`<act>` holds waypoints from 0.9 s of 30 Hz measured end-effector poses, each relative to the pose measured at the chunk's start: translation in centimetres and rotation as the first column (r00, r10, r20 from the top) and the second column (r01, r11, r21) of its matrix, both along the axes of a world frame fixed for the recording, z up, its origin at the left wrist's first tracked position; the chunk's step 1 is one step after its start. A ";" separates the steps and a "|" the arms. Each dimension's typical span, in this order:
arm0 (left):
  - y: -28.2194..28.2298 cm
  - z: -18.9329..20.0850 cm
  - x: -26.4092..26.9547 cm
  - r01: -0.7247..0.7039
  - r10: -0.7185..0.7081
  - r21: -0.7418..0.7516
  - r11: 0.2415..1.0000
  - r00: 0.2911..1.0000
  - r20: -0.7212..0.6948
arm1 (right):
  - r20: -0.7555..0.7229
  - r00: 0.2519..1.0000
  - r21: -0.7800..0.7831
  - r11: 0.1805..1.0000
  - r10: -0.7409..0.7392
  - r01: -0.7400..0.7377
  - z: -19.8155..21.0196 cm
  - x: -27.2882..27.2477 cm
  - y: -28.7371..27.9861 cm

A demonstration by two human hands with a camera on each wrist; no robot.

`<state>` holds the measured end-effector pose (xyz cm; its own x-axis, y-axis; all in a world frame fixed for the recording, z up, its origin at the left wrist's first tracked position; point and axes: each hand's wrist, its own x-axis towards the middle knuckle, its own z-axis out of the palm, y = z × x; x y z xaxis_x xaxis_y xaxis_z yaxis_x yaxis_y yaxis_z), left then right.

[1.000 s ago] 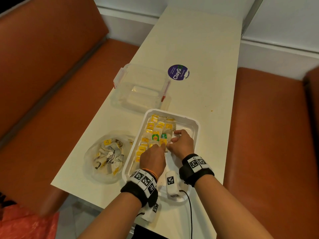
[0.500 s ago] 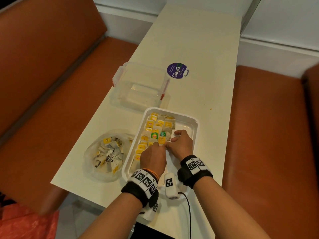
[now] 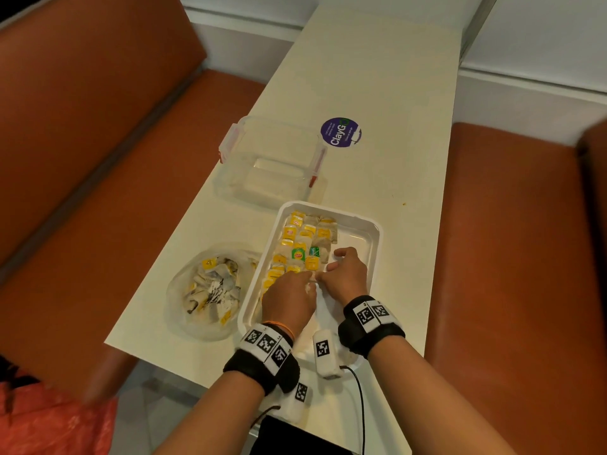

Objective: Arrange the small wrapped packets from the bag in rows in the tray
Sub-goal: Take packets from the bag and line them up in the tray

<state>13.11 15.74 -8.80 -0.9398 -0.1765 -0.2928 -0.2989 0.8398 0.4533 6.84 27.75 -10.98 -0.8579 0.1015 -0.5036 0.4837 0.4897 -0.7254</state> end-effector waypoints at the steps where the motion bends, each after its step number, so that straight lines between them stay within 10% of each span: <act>1: -0.1 0.3 0.2 -0.107 0.109 0.137 0.985 0.994 -0.002 | -0.004 1.000 -0.001 1.000 -0.003 0.003 0.3 0.1 0.0; 3: -0.5 1.3 0.7 -0.336 0.328 0.460 0.822 0.939 0.100 | -0.027 0.999 -0.013 1.000 -0.018 0.018 1.0 0.5 -0.1; 5: -1.1 2.5 1.3 -0.542 0.432 0.730 0.417 0.825 0.365 | -0.070 0.997 -0.042 0.999 -0.013 0.010 2.1 0.8 -0.2; 8: -2.8 4.1 2.4 -0.594 0.276 0.785 -0.177 0.735 0.619 | -0.157 0.982 -0.134 0.983 0.105 -0.126 4.5 1.3 -0.2; 10: -3.8 4.6 2.9 -0.573 0.172 0.753 -0.325 0.747 0.643 | -0.216 0.940 -0.143 0.943 0.265 -0.299 6.9 2.0 0.1; 15: -4.7 5.7 4.5 -0.524 0.115 0.786 -0.326 0.804 0.584 | -0.283 0.822 -0.153 0.822 0.495 -0.548 11.2 3.9 1.1; 27: -5.0 5.9 6.3 -0.521 0.070 0.853 -0.045 0.850 0.523 | -0.233 0.625 0.027 0.647 0.745 -0.762 10.8 4.9 0.3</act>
